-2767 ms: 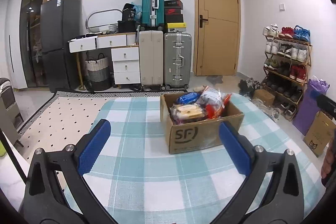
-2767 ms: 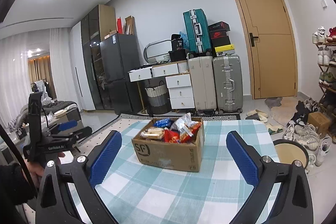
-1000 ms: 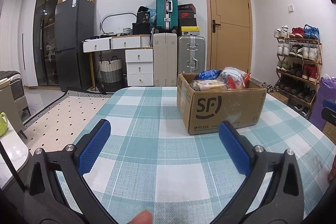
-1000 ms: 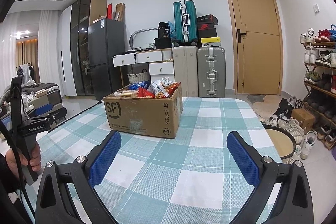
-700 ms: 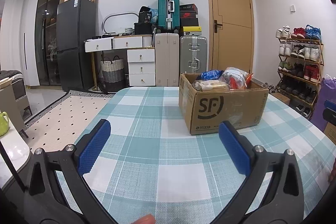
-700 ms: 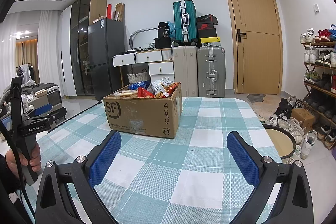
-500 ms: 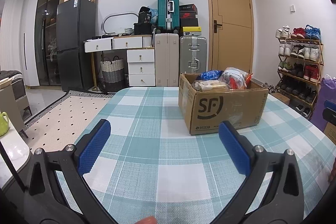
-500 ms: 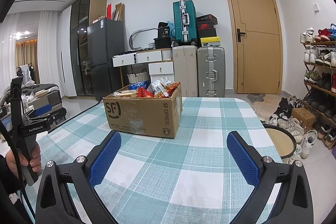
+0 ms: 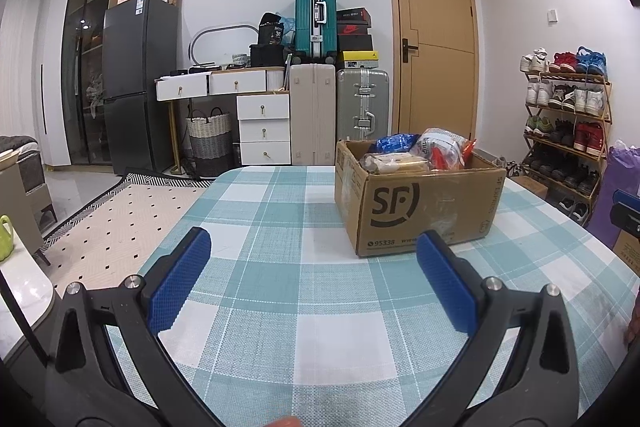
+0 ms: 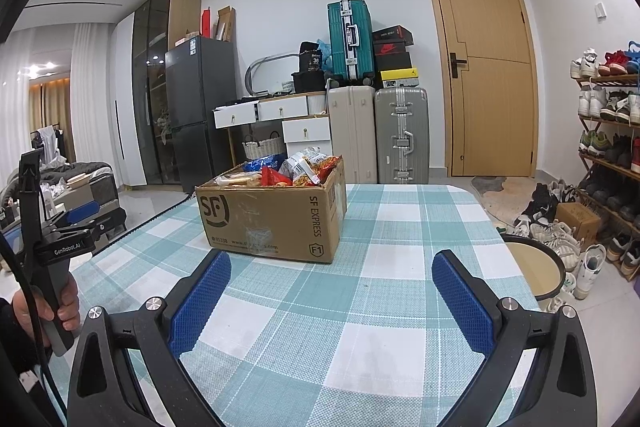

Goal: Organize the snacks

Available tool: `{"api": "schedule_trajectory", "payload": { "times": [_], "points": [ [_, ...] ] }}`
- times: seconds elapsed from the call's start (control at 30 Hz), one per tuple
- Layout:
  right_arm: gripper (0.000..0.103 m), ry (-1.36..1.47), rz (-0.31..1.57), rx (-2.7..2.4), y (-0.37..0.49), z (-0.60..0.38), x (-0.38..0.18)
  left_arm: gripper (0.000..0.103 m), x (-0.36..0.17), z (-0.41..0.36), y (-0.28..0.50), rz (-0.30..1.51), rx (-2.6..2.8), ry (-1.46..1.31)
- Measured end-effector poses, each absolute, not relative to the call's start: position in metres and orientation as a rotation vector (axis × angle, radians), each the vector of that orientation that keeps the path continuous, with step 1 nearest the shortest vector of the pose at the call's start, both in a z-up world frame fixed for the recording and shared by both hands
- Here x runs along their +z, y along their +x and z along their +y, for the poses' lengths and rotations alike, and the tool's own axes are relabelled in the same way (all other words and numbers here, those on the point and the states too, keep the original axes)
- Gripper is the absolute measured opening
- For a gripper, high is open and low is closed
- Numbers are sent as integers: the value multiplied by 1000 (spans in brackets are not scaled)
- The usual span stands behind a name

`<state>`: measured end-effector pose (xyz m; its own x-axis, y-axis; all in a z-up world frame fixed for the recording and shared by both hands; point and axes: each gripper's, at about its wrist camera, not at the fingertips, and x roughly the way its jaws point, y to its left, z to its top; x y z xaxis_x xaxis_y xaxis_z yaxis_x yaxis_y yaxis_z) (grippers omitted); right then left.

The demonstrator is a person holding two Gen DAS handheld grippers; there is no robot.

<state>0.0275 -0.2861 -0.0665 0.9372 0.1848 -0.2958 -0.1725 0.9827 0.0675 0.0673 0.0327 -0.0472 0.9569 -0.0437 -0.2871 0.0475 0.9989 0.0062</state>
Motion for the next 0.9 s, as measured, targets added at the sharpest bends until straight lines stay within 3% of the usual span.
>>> {"api": "schedule_trajectory", "payload": {
  "times": [0.9],
  "points": [
    [102,48,307,182,26,-286,-67,103,-48,31,67,291,-46,12]
  ]
}}
